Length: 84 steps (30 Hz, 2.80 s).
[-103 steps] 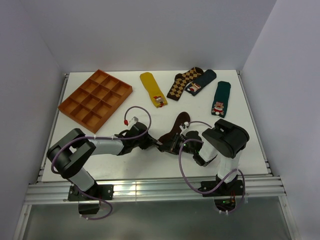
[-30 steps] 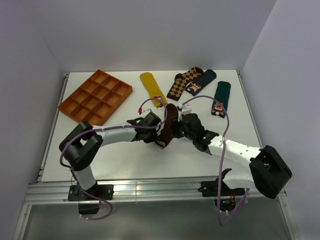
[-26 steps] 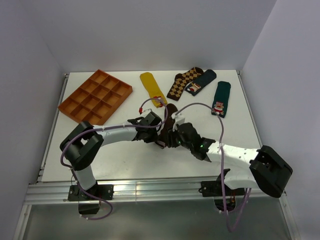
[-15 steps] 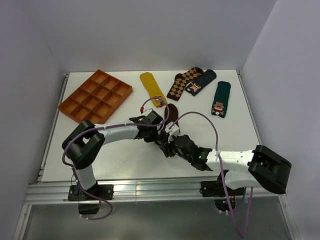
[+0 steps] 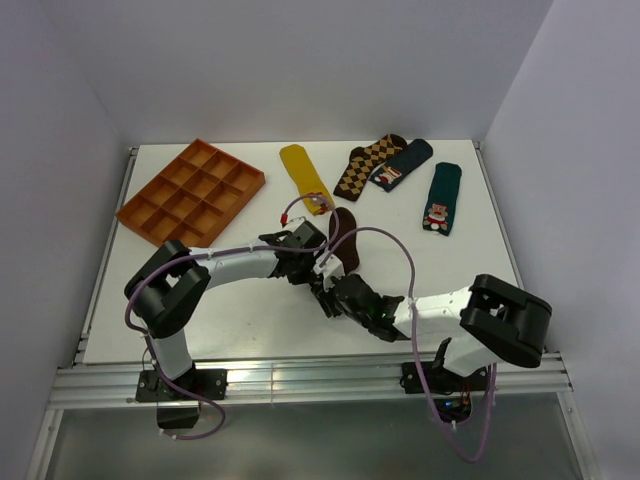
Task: Roll the socks
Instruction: Roll the sock at the center of the board.
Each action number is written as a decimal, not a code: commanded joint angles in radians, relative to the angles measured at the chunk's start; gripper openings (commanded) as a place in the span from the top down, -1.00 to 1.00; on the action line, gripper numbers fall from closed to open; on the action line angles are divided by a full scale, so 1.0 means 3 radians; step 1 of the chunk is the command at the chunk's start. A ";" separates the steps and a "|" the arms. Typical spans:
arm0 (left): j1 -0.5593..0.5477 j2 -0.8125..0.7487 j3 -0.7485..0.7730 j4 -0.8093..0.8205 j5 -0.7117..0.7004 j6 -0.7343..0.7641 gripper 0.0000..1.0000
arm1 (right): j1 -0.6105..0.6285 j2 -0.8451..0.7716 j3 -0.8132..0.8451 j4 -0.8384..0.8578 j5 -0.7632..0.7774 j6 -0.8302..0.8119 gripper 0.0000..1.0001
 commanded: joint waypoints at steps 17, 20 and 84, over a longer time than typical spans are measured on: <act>0.0008 0.0002 -0.0071 -0.0193 -0.0021 -0.0031 0.98 | 0.0222 0.0627 0.0382 -0.0055 0.0290 0.0227 0.75; 0.0044 -0.0141 -0.0239 -0.0106 -0.0032 -0.0143 0.86 | 0.0217 0.0586 0.0352 -0.0106 0.0219 0.0360 1.00; 0.0029 -0.0934 -0.1896 0.1643 0.0112 -0.1217 -0.04 | -0.1465 0.1526 -0.0344 0.1724 -0.2742 0.3362 0.99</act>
